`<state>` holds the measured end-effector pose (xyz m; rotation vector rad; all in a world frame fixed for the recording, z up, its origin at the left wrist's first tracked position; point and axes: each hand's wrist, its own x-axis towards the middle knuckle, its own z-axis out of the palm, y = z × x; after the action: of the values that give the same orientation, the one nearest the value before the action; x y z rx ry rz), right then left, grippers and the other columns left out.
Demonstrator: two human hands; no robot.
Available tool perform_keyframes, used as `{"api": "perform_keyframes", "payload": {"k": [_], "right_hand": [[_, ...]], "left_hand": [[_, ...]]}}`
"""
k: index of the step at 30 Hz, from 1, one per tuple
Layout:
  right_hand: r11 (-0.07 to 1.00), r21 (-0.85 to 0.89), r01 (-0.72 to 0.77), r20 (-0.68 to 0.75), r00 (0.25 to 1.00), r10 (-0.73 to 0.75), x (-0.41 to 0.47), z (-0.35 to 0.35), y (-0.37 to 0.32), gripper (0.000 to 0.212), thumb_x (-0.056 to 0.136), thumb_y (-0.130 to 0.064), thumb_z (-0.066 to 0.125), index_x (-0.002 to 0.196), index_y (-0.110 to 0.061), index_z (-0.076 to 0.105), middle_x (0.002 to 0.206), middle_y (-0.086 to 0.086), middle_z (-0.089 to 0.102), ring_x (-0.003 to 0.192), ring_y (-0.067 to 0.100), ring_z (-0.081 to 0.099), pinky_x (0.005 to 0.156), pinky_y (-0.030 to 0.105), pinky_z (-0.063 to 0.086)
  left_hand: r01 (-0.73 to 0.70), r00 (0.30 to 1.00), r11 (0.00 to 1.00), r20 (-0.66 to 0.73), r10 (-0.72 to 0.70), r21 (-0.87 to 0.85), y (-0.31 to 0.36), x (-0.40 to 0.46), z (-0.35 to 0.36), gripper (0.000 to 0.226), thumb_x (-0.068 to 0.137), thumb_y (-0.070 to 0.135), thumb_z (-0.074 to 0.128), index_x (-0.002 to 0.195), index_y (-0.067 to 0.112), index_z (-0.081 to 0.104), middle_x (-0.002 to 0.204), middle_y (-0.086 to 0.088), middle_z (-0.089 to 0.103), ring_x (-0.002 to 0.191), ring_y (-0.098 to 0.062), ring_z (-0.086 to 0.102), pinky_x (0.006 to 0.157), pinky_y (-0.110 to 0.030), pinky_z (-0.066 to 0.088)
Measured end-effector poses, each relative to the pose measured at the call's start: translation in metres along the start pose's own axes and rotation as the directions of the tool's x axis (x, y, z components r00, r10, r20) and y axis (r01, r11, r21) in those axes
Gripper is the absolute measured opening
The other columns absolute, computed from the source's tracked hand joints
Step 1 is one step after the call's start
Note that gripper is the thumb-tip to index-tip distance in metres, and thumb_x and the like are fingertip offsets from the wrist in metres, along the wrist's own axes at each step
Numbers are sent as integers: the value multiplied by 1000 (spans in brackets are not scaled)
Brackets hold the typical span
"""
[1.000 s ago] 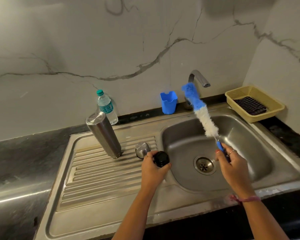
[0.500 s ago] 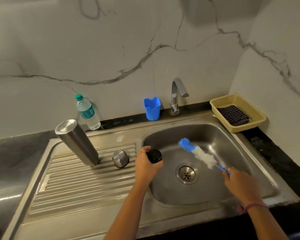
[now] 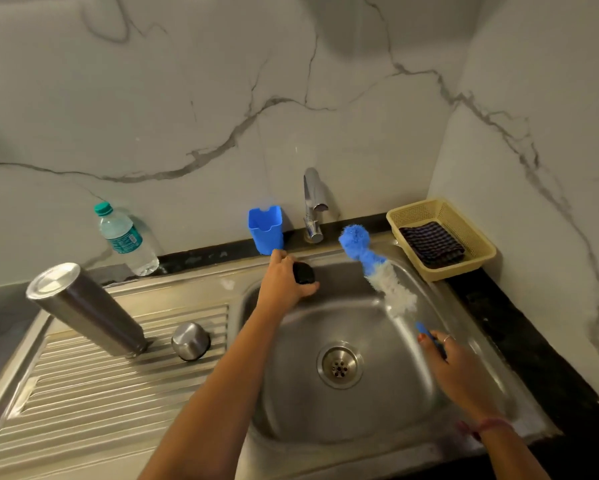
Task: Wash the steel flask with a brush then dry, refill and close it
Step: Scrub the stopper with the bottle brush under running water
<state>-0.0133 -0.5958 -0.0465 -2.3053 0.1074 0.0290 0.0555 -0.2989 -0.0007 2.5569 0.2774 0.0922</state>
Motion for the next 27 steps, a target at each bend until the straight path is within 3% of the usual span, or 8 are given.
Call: {"api": "perform_keyframes", "payload": {"k": [4,9,16,27], "right_hand": [[997,77,-30,0,1000,30,11,2,1,31,96,-31,52,110,-7,63,67,-1,60,61,11,56,49,19,35],[989,145,1,15,1000,-4,23,3,3,18,95,-28,55,90,-13,63,60,-1,54,53,10,50,44,13,36],[987,161,22,18,1000,-25,33,13,12,17,93,-29,58,91,-14,66,61,12,60,50,12,48,46,11,40],[995,102,12,43,999,-16,35,28,24,18,93,-33,56,91,-18,65,50,-4,48,45,9,44,42,12,37]], "left_hand": [[-156,987,947,80,139,282,23,40,5,70,74,50,80,125,7,61,162,4,17,126,-26,45,97,-44,47],[-250,966,798,201,165,548,39,75,15,81,76,58,75,140,14,53,167,6,-7,138,-29,28,104,-45,38],[-270,958,681,262,118,681,42,94,20,84,79,62,70,147,18,45,167,0,-5,140,-30,26,106,-44,33],[-191,973,682,226,39,706,45,92,27,79,82,55,72,148,22,44,167,2,-12,139,-29,29,109,-47,30]]}}
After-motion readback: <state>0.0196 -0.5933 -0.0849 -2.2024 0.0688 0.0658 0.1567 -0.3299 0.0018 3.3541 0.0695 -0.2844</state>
